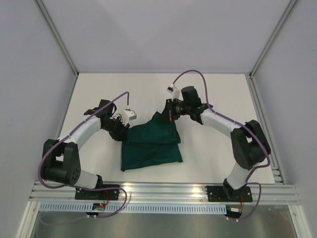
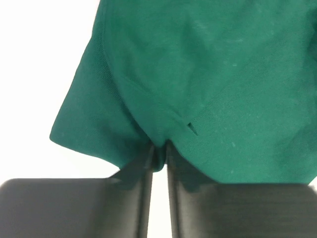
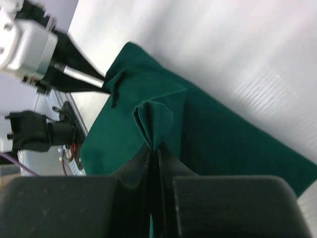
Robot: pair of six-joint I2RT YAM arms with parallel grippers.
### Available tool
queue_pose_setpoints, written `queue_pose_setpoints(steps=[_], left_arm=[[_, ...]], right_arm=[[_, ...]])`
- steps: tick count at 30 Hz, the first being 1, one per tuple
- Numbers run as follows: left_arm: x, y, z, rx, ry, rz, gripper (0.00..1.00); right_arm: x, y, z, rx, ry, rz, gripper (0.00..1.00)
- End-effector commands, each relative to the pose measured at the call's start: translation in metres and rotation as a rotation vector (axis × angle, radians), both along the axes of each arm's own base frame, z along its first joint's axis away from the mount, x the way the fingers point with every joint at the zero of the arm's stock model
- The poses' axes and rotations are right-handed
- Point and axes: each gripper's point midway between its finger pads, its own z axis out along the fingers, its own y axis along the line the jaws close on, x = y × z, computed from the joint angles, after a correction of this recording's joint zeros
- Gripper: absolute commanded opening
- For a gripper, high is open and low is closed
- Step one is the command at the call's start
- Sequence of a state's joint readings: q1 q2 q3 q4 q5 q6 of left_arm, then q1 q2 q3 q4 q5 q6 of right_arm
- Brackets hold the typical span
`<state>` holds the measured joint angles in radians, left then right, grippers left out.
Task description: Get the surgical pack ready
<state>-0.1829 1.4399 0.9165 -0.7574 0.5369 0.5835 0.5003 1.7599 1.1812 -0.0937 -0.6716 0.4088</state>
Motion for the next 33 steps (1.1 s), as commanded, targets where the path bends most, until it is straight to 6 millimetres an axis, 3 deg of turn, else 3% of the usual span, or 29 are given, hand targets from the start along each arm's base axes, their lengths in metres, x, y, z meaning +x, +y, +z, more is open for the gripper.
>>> queue_pose_setpoints(steps=[1, 2, 5, 6, 7, 8, 9, 11, 12, 14, 17, 18, 19, 21, 24, 26, 28, 31, 32, 33], left_arm=[[-0.005, 0.007, 0.003, 0.028, -0.023, -0.007, 0.27], [-0.006, 0.006, 0.006, 0.023, -0.026, -0.009, 0.39], [-0.014, 0.002, 0.026, -0.011, -0.049, -0.026, 0.55], [-0.023, 0.001, 0.037, -0.030, -0.053, -0.036, 0.58], [-0.026, 0.000, 0.043, -0.040, -0.061, -0.041, 0.61], [-0.034, 0.000, 0.050, -0.045, -0.052, -0.051, 0.63], [-0.038, -0.001, 0.060, -0.058, -0.075, -0.056, 0.64], [-0.046, 0.000, 0.067, -0.063, -0.081, -0.060, 0.64], [-0.048, 0.001, 0.073, -0.063, -0.105, -0.056, 0.66], [-0.050, 0.003, 0.076, -0.056, -0.118, -0.044, 0.67], [-0.039, 0.009, 0.078, -0.025, -0.149, 0.034, 0.71], [-0.031, 0.021, 0.074, 0.043, -0.160, 0.096, 0.71], [-0.026, 0.027, 0.073, 0.076, -0.163, 0.129, 0.71], [-0.023, 0.036, 0.067, 0.137, -0.154, 0.148, 0.71], [-0.026, 0.040, 0.058, 0.183, -0.123, 0.155, 0.71], [-0.030, 0.037, 0.050, 0.199, -0.099, 0.152, 0.72], [-0.037, 0.030, 0.043, 0.202, -0.074, 0.127, 0.75], [-0.040, 0.020, 0.036, 0.203, -0.061, 0.092, 0.77], [-0.038, 0.020, 0.034, 0.206, -0.056, 0.098, 0.78], [-0.037, 0.019, 0.035, 0.202, -0.055, 0.100, 0.78]], right_arm=[[-0.027, 0.010, 0.013, 0.023, -0.103, 0.075, 0.01], [-0.047, 0.014, 0.015, 0.026, -0.115, 0.110, 0.01], [-0.079, 0.023, 0.017, 0.054, -0.158, 0.170, 0.01], [-0.103, 0.023, 0.012, 0.054, -0.155, 0.206, 0.00], [-0.112, 0.023, 0.013, 0.060, -0.164, 0.218, 0.00], [-0.128, 0.020, 0.000, 0.049, -0.148, 0.228, 0.01], [-0.136, 0.018, 0.010, 0.070, -0.182, 0.231, 0.00], [-0.152, 0.017, 0.011, 0.083, -0.214, 0.250, 0.01], [-0.162, 0.011, 0.000, 0.066, -0.217, 0.252, 0.01], [-0.181, 0.012, 0.007, 0.088, -0.269, 0.287, 0.03], [-0.201, 0.008, -0.009, 0.038, -0.301, 0.291, 0.10], [-0.203, 0.006, -0.015, 0.014, -0.316, 0.274, 0.14], [-0.217, 0.004, -0.026, -0.007, -0.322, 0.299, 0.18], [-0.222, -0.001, -0.037, -0.044, -0.327, 0.283, 0.28], [-0.236, -0.009, -0.055, -0.096, -0.284, 0.285, 0.34], [-0.242, -0.018, -0.065, -0.147, -0.261, 0.260, 0.36], [-0.245, -0.031, -0.072, -0.191, -0.223, 0.229, 0.47], [-0.246, -0.043, -0.054, -0.181, -0.221, 0.180, 0.62], [-0.240, -0.045, -0.033, -0.139, -0.256, 0.130, 0.68], [-0.237, -0.048, -0.024, -0.134, -0.269, 0.107, 0.77]])
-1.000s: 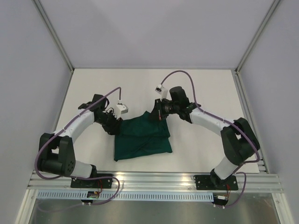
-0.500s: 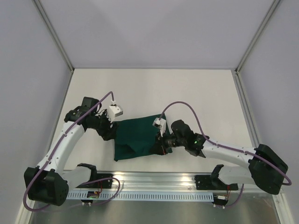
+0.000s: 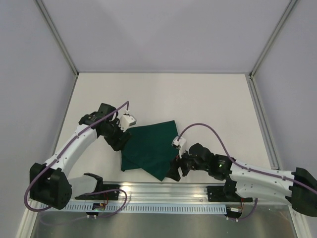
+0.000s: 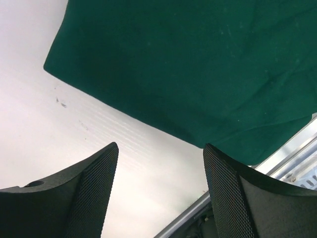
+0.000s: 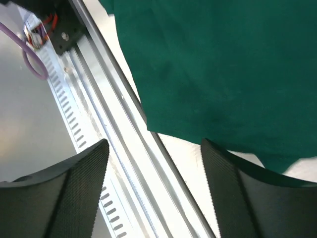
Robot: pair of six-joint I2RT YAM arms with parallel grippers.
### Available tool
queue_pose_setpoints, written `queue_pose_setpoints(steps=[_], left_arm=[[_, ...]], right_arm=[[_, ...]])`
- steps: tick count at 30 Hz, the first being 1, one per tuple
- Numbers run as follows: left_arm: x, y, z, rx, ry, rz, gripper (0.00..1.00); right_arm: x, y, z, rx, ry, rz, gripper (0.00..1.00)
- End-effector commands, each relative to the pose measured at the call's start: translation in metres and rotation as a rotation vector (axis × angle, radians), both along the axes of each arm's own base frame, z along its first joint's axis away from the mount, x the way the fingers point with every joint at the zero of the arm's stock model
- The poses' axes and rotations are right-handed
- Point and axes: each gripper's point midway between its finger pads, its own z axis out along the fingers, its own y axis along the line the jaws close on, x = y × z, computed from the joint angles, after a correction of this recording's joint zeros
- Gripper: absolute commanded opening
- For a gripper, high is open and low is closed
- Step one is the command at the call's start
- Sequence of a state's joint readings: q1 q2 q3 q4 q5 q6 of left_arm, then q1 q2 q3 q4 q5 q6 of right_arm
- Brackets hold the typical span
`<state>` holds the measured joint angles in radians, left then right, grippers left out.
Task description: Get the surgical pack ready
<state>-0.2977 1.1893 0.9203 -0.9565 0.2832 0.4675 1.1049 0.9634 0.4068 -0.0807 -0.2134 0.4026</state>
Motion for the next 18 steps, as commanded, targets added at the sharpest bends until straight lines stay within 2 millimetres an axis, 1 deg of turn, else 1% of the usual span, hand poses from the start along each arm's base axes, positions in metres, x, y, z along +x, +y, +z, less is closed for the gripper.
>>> queue_pose_setpoints(steps=[1, 2, 3, 4, 6, 7, 8, 9, 10, 11, 12, 13, 14, 15, 16, 17, 18], left_arm=[[0.006, -0.003, -0.003, 0.001, -0.004, 0.033, 0.79], [0.008, -0.003, -0.005, 0.008, 0.003, 0.034, 0.79], [0.010, -0.003, -0.004, 0.008, -0.002, 0.035, 0.79], [0.014, -0.003, -0.005, 0.013, -0.006, 0.037, 0.79], [0.018, -0.001, -0.013, 0.040, 0.010, 0.044, 0.78], [0.022, -0.001, -0.013, 0.047, 0.007, 0.045, 0.77], [0.024, 0.000, -0.019, 0.060, 0.026, 0.042, 0.77], [0.025, -0.001, -0.020, 0.060, 0.031, 0.035, 0.75], [0.026, -0.001, -0.022, 0.064, 0.037, 0.031, 0.74], [0.025, -0.003, -0.026, 0.056, 0.052, 0.020, 0.73], [0.026, -0.006, -0.028, 0.044, 0.050, 0.006, 0.72], [0.026, -0.008, -0.029, 0.032, 0.052, 0.000, 0.71], [0.025, -0.013, -0.030, 0.006, 0.062, -0.012, 0.70], [0.025, -0.016, -0.031, -0.008, 0.068, -0.023, 0.65], [0.023, -0.020, -0.033, -0.025, 0.077, -0.041, 0.61], [0.023, -0.020, -0.035, -0.026, 0.081, -0.046, 0.51], [0.022, -0.019, -0.038, -0.022, 0.088, -0.049, 0.45]], right_arm=[[0.019, -0.017, 0.033, 0.019, -0.062, -0.143, 0.79], [0.028, -0.023, 0.040, 0.017, -0.087, -0.195, 0.82], [0.035, -0.026, 0.057, 0.049, -0.101, -0.233, 0.85], [0.048, -0.038, 0.055, 0.020, -0.085, -0.302, 0.87], [0.069, -0.049, 0.060, 0.027, -0.056, -0.395, 0.88], [0.092, -0.060, 0.053, 0.015, -0.030, -0.483, 0.87], [0.098, -0.061, 0.050, 0.024, 0.004, -0.491, 0.87], [0.107, -0.064, 0.046, 0.020, 0.023, -0.519, 0.86], [0.126, -0.068, 0.039, 0.016, 0.034, -0.564, 0.85], [0.132, -0.067, 0.035, 0.019, 0.049, -0.563, 0.84], [0.143, -0.064, 0.039, 0.047, 0.033, -0.573, 0.83], [0.149, -0.062, 0.026, 0.028, 0.065, -0.565, 0.82], [0.155, -0.059, 0.025, 0.030, 0.065, -0.562, 0.78], [0.161, -0.054, 0.026, 0.043, 0.056, -0.556, 0.75], [0.162, -0.048, 0.016, 0.032, 0.089, -0.534, 0.72], [0.162, -0.044, 0.012, 0.036, 0.108, -0.528, 0.63], [0.161, -0.041, 0.006, 0.035, 0.132, -0.518, 0.59]])
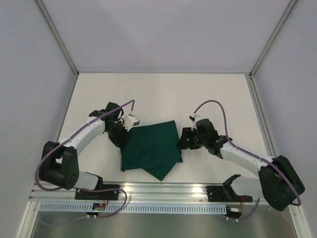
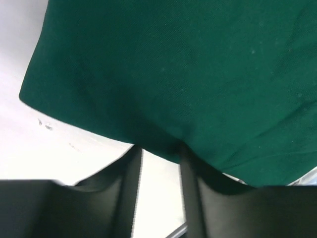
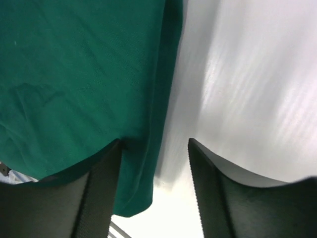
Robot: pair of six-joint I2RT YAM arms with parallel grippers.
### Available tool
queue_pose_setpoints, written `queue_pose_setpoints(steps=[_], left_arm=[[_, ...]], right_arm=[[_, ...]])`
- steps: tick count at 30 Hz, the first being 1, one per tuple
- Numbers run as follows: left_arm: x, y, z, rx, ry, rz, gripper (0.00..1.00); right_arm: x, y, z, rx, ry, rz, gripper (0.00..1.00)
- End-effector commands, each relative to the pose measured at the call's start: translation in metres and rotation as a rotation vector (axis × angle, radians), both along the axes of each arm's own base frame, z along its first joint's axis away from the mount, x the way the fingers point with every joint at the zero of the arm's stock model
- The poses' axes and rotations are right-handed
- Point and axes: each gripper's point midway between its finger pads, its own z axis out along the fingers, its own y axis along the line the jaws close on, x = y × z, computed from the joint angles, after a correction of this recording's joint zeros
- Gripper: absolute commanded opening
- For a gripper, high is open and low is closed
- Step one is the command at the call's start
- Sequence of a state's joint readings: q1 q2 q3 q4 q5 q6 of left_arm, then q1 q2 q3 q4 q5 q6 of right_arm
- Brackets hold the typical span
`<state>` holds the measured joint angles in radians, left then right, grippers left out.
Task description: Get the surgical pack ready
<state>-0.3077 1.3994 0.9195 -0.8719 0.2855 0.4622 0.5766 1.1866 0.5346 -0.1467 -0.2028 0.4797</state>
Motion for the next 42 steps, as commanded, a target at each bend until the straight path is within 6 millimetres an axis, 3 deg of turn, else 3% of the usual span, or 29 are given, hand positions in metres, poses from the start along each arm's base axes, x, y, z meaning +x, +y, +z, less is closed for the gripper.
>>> queue_pose_setpoints(steps=[1, 2, 3, 4, 5, 8, 10, 12, 15, 18, 22, 24, 26, 29, 31, 32, 34, 35, 36, 37, 38, 39, 42], left_arm=[[0.010, -0.011, 0.001, -0.052, -0.031, -0.044, 0.39], [0.009, -0.008, -0.005, -0.033, -0.019, -0.053, 0.34], [0.007, -0.007, -0.008, -0.024, -0.007, -0.057, 0.23], [0.006, -0.005, -0.012, -0.013, 0.002, -0.070, 0.18], [0.005, -0.004, -0.015, -0.009, 0.009, -0.074, 0.08], [0.011, -0.002, -0.019, 0.012, 0.004, -0.079, 0.00], [0.014, -0.002, -0.018, 0.020, -0.002, -0.079, 0.00], [0.012, 0.001, -0.012, 0.030, 0.002, -0.083, 0.12], [0.005, 0.006, 0.002, 0.036, -0.037, -0.118, 0.44], [-0.012, 0.011, 0.024, 0.025, -0.097, -0.174, 0.55], [-0.045, -0.012, 0.065, -0.123, -0.181, -0.325, 0.69], [-0.054, -0.027, 0.070, -0.140, -0.230, -0.402, 0.73], [-0.058, -0.031, 0.068, -0.098, -0.275, -0.443, 0.73], [-0.071, -0.045, 0.057, -0.008, -0.292, -0.560, 0.74], [-0.078, -0.053, 0.048, 0.059, -0.325, -0.659, 0.79], [-0.080, -0.054, 0.038, 0.084, -0.335, -0.694, 0.87], [-0.086, -0.057, 0.028, 0.132, -0.372, -0.766, 0.89], [-0.084, -0.056, 0.022, 0.154, -0.393, -0.773, 0.89], [-0.083, -0.058, 0.022, 0.159, -0.414, -0.777, 0.89], [-0.085, -0.059, 0.020, 0.157, -0.415, -0.787, 0.89], [-0.085, -0.064, 0.022, 0.136, -0.428, -0.790, 0.89], [-0.087, -0.067, 0.022, 0.119, -0.425, -0.786, 0.89], [-0.096, -0.076, 0.017, 0.070, -0.394, -0.810, 0.86]], right_arm=[[0.019, 0.037, 0.030, 0.166, -0.074, 0.079, 0.57], [0.015, 0.038, 0.018, 0.171, -0.029, 0.074, 0.54], [0.016, 0.041, 0.018, 0.194, -0.040, 0.078, 0.53], [0.013, 0.043, 0.015, 0.210, -0.026, 0.083, 0.50], [0.008, 0.041, 0.004, 0.210, 0.005, 0.070, 0.42], [0.011, 0.037, -0.003, 0.198, 0.014, 0.033, 0.28], [0.012, 0.035, -0.006, 0.188, 0.023, 0.008, 0.28], [0.011, 0.034, -0.003, 0.187, 0.031, 0.005, 0.39], [0.003, 0.025, 0.000, 0.159, 0.038, -0.002, 0.49], [-0.005, 0.003, 0.002, 0.082, 0.031, -0.062, 0.62], [-0.014, -0.029, 0.008, -0.028, -0.001, -0.164, 0.58], [-0.030, -0.037, 0.013, -0.053, -0.008, -0.171, 0.52], [-0.033, -0.045, 0.018, -0.075, -0.035, -0.237, 0.47], [-0.052, -0.034, 0.024, -0.054, -0.042, -0.230, 0.38], [-0.067, -0.008, 0.023, 0.000, -0.041, -0.146, 0.33], [-0.068, 0.011, 0.021, 0.082, -0.043, -0.131, 0.27], [-0.085, 0.041, 0.023, 0.182, -0.038, -0.046, 0.21], [-0.092, 0.047, 0.009, 0.195, -0.015, -0.038, 0.19], [-0.093, 0.072, 0.032, 0.326, -0.065, 0.000, 0.18], [-0.096, 0.081, 0.037, 0.369, -0.073, 0.014, 0.15], [-0.097, 0.088, 0.028, 0.364, -0.065, 0.024, 0.14], [-0.099, 0.103, 0.043, 0.432, -0.087, 0.049, 0.13], [-0.105, 0.128, 0.042, 0.454, -0.081, 0.107, 0.09]])
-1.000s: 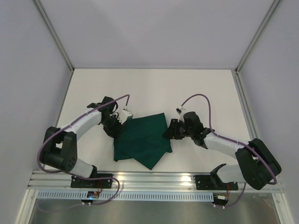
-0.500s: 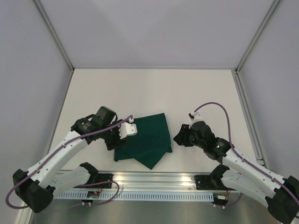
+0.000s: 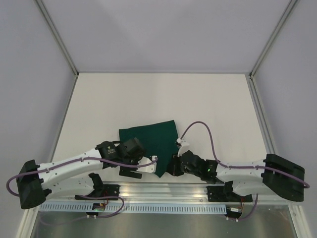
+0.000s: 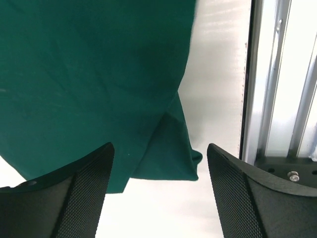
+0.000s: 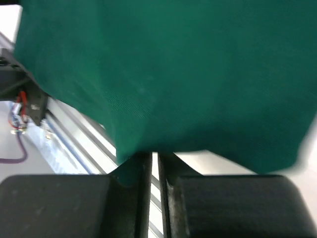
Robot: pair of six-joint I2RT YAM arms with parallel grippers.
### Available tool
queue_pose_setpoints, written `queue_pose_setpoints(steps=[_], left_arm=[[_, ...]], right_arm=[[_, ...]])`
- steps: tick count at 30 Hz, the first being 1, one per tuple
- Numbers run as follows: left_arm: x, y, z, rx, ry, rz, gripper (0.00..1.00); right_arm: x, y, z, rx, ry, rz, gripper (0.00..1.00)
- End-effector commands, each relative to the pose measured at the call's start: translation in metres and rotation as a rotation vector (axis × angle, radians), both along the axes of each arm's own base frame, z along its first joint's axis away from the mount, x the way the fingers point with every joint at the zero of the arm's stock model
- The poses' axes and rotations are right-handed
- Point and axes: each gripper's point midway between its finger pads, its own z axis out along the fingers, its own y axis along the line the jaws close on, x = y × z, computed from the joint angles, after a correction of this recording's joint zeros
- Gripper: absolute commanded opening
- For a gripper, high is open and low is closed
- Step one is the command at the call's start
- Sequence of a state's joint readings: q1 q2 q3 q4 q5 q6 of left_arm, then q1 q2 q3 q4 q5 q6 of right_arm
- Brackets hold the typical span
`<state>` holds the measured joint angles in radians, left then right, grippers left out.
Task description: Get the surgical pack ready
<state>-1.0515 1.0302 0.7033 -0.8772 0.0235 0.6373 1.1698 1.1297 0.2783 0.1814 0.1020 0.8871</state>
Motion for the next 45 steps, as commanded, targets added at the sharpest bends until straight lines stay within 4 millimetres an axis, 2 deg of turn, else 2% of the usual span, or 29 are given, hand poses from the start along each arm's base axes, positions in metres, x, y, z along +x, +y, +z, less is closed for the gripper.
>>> queue_pose_setpoints(steps=[1, 2, 3, 7, 10, 14, 15, 16, 17, 20, 21, 22, 23, 24, 27, 28, 29, 30, 31, 33, 34, 36, 37, 38, 40, 41, 42, 45], left_arm=[[0.005, -0.017, 0.003, -0.067, -0.025, -0.002, 0.83], [0.004, -0.017, 0.000, -0.063, -0.021, -0.003, 0.82], [0.003, -0.015, -0.005, -0.051, -0.013, -0.003, 0.76], [0.003, -0.017, -0.008, -0.050, -0.007, -0.007, 0.61], [0.003, -0.016, -0.008, -0.047, -0.010, -0.015, 0.57], [0.002, -0.014, -0.012, -0.042, -0.004, -0.016, 0.57], [0.002, -0.014, -0.013, -0.039, -0.005, -0.015, 0.57], [0.002, -0.015, -0.012, -0.043, -0.008, -0.013, 0.57], [0.003, -0.015, -0.012, -0.045, -0.010, -0.013, 0.57], [0.003, -0.017, -0.012, -0.055, -0.011, -0.013, 0.57], [0.003, -0.018, -0.012, -0.059, -0.012, -0.012, 0.56], [0.004, -0.018, -0.012, -0.058, -0.012, -0.010, 0.54], [0.005, -0.018, -0.014, -0.048, -0.012, -0.008, 0.52], [0.005, -0.018, -0.015, -0.043, -0.011, -0.007, 0.46], [0.004, -0.016, -0.019, -0.028, -0.002, -0.007, 0.40], [0.004, -0.016, -0.019, -0.027, -0.001, -0.004, 0.37], [0.003, -0.016, -0.021, -0.024, 0.006, -0.006, 0.30], [0.003, -0.016, -0.021, -0.023, 0.008, -0.002, 0.25], [0.002, -0.016, -0.022, -0.023, 0.011, 0.001, 0.20], [0.000, -0.016, -0.020, -0.029, 0.022, 0.002, 0.16], [-0.001, -0.018, -0.019, -0.038, 0.029, 0.000, 0.17], [-0.002, -0.019, -0.016, -0.045, 0.029, -0.001, 0.16], [-0.001, -0.020, -0.013, -0.055, 0.025, -0.001, 0.17], [-0.001, -0.021, -0.010, -0.062, 0.022, -0.001, 0.23], [-0.001, -0.023, -0.006, -0.080, 0.017, 0.002, 0.32], [0.000, -0.023, -0.006, -0.083, 0.013, 0.004, 0.34], [0.001, -0.023, -0.005, -0.086, 0.009, 0.005, 0.34], [0.002, -0.022, -0.007, -0.080, 0.002, 0.015, 0.33]], right_arm=[[0.015, 0.059, 0.066, 0.295, -0.091, 0.003, 0.08], [0.013, 0.062, 0.054, 0.263, -0.076, 0.008, 0.07], [0.012, 0.067, 0.055, 0.266, -0.067, 0.014, 0.05], [0.008, 0.067, 0.040, 0.235, -0.018, 0.010, 0.02], [-0.001, 0.048, 0.024, 0.162, 0.028, -0.001, 0.02], [-0.018, 0.003, -0.005, 0.060, 0.094, -0.043, 0.07], [-0.021, -0.004, -0.007, 0.049, 0.104, -0.046, 0.10], [-0.022, -0.008, 0.001, 0.071, 0.101, -0.046, 0.11], [-0.029, -0.023, -0.010, 0.006, 0.124, -0.042, 0.12], [-0.035, -0.044, -0.002, -0.035, 0.112, -0.035, 0.17], [-0.033, -0.044, 0.015, 0.014, 0.083, -0.035, 0.18], [-0.034, -0.054, 0.014, -0.017, 0.081, -0.042, 0.19], [-0.028, -0.055, 0.026, 0.001, 0.043, -0.061, 0.19], [-0.024, -0.055, 0.040, 0.045, 0.013, -0.071, 0.19], [-0.013, -0.050, 0.062, 0.120, -0.051, -0.104, 0.18], [-0.010, -0.043, 0.072, 0.172, -0.069, -0.106, 0.17], [-0.008, -0.038, 0.076, 0.196, -0.077, -0.107, 0.16], [-0.007, -0.035, 0.073, 0.206, -0.079, -0.106, 0.14], [-0.003, -0.023, 0.080, 0.249, -0.090, -0.104, 0.13], [-0.002, -0.010, 0.074, 0.249, -0.095, -0.082, 0.11], [-0.001, 0.002, 0.087, 0.304, -0.109, -0.063, 0.11], [0.001, 0.019, 0.084, 0.268, -0.128, -0.014, 0.09], [0.000, 0.029, 0.091, 0.287, -0.134, 0.012, 0.08], [0.001, 0.035, 0.075, 0.235, -0.118, 0.022, 0.06], [0.001, 0.047, 0.076, 0.255, -0.107, 0.035, 0.04], [0.001, 0.050, 0.064, 0.230, -0.094, 0.036, 0.03], [0.001, 0.055, 0.066, 0.255, -0.093, 0.040, 0.02], [0.002, 0.063, 0.054, 0.251, -0.064, 0.033, 0.01]])
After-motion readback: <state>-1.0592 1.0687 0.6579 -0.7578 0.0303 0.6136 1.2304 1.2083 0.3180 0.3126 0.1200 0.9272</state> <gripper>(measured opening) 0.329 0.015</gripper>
